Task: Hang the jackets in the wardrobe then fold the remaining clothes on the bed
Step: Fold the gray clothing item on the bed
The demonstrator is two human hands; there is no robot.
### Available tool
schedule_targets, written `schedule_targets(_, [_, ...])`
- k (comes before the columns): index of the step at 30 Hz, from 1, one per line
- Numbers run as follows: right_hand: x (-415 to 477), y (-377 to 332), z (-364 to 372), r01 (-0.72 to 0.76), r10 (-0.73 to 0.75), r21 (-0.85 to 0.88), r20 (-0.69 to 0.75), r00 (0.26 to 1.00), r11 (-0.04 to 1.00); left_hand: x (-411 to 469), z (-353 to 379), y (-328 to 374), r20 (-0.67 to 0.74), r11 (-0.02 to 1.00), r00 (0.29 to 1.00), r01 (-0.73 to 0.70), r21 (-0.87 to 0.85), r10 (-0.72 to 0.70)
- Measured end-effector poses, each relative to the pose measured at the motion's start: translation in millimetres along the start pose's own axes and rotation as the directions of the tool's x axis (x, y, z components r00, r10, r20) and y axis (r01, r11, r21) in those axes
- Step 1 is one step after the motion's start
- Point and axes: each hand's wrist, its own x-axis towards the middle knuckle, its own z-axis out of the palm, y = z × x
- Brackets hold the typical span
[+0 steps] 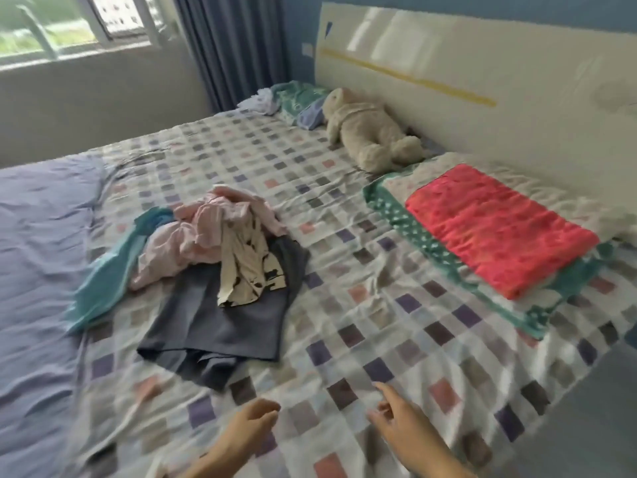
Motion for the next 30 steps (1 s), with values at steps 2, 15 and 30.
schedule_targets(2, [15.2, -14.7, 17.6, 0.026, -0.025, -0.014, 0.053, 0.998, 1.0, 4.0, -20.4, -19.6, -0.052, 0.999, 0.998, 0.03, 0.019, -0.029])
schedule_targets(15, [138.5, -89.5, 123.5, -0.207, 0.168, 0.234, 0.175, 0.97, 0.95, 58.9, -112.7, -57.6, -0.114, 0.988, 0.982, 0.151, 0.017, -0.148])
schedule_targets(30, [262.0, -151.9, 156.9, -0.317, 0.306, 0.481, 0.104, 0.946, 0.817, 164.1, -105.5, -33.1, -0.217, 0.981, 0.958, 0.176, -0.082, -0.19])
